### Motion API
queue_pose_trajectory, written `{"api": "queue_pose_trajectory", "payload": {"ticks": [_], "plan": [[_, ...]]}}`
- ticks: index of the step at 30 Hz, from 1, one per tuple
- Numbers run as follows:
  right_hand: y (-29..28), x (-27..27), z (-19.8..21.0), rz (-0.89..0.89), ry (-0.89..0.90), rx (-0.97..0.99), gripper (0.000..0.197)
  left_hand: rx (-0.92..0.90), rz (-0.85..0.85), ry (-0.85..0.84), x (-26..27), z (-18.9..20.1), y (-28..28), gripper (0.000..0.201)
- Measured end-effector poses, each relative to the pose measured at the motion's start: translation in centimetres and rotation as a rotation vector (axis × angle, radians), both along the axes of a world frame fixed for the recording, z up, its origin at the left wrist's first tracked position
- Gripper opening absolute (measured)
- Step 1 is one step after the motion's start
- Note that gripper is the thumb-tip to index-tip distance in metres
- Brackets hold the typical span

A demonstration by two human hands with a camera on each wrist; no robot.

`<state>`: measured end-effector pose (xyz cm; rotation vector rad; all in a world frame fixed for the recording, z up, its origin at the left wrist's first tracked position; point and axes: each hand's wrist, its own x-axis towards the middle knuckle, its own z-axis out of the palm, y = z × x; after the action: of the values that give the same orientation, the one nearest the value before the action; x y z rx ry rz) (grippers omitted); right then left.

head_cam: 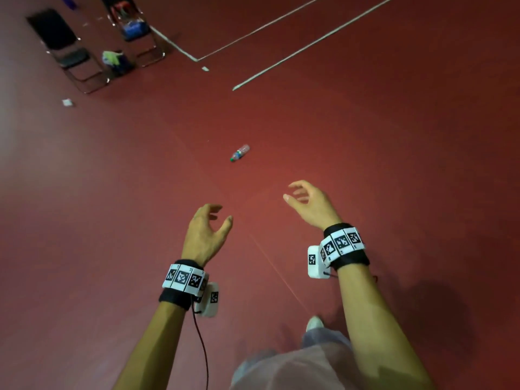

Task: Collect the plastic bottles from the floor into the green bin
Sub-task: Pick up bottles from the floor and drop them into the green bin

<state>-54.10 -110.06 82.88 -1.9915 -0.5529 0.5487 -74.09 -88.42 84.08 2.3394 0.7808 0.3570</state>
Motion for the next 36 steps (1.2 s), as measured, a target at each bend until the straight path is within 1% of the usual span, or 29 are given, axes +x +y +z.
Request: {"api": "queue_pose_trajectory", "payload": {"ticks": [6, 9, 12, 15, 17, 19, 22, 25, 27, 31, 33, 36], "plan": [[7.3, 8.8, -1.5, 0.078, 0.004, 0.015, 0.033, -0.007, 0.119, 0.041, 5.9, -0.5, 5.2, 0.041], [11.0, 12.9, -3.0, 0.123, 0.018, -0.002, 0.033, -0.027, 0.151, 0.078, 9.5, -1.8, 8.4, 0.039], [14.7, 17.9, -4.6, 0.170, 0.016, -0.030, 0.037, -0.043, 0.135, 0.113, 14.6, -3.8, 12.5, 0.038], [18.8, 24.8, -5.1, 0.164, -0.012, -0.053, 0.040, -0.049, 0.112, 0.124, 21.6, -5.6, 17.7, 0.035], [21.5, 29.9, -4.4, 0.135, -0.038, -0.072, 0.041, -0.055, 0.072, 0.126, 27.0, -6.0, 21.3, 0.035], [24.1, 35.1, -3.2, 0.068, -0.062, -0.068, 0.040, -0.062, 0.031, 0.127, 33.0, -5.8, 24.8, 0.035], [27.4, 41.3, -2.1, -0.054, -0.085, -0.037, 0.037, -0.048, -0.069, 0.125, 41.4, -5.0, 29.3, 0.036], [29.8, 46.2, -2.0, -0.036, -0.093, -0.083, 0.038, -0.039, -0.148, 0.160, 48.8, -4.7, 33.0, 0.038], [31.8, 49.7, -2.6, -0.036, -0.088, -0.104, 0.038, -0.022, -0.183, 0.195, 53.4, -5.1, 35.1, 0.037], [36.1, 56.5, -5.4, 0.003, -0.044, -0.155, 0.039, 0.005, -0.210, 0.253, 61.6, -7.0, 39.2, 0.034], [38.8, 60.9, -6.8, 0.041, -0.023, -0.177, 0.040, 0.023, -0.213, 0.289, 65.9, -8.4, 41.5, 0.035], [43.5, 69.0, -8.3, 0.095, -0.012, -0.201, 0.042, 0.070, -0.203, 0.345, 72.6, -10.0, 45.7, 0.039]]}}
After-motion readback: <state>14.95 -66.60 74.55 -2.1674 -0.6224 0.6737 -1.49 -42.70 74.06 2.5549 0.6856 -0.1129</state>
